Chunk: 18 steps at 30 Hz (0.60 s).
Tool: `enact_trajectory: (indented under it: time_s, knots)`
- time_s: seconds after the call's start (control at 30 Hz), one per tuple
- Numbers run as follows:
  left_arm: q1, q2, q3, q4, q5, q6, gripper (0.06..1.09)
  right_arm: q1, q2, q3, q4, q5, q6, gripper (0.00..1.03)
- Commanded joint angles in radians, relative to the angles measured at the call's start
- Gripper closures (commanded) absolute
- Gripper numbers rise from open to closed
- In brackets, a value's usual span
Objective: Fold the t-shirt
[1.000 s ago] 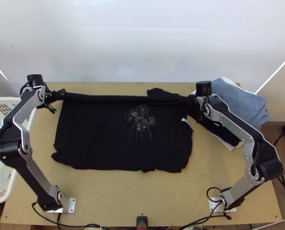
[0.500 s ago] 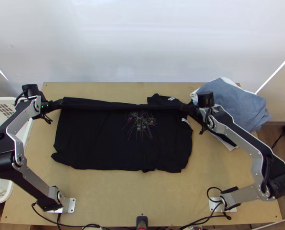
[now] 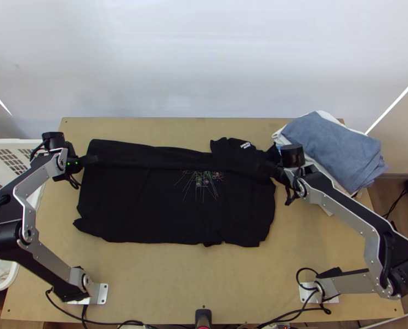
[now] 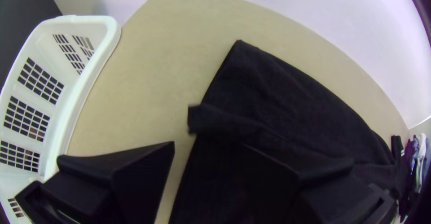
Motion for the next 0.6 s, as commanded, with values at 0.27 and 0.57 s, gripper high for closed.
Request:
enact_trajectory:
  time_s: [0.27, 0.57]
  knots:
    - [0.042, -0.295, -0.055, -0.063, 0.000, 0.120, 0.10, 0.157, -0.272, 0.015, -0.614, -0.161, 0.087, 0.04]
    - [0.034, -0.370, -0.063, -0.055, 0.000, -0.004, 0.10, 0.477, -0.465, -0.157, -0.664, -0.049, 0.230, 0.24]
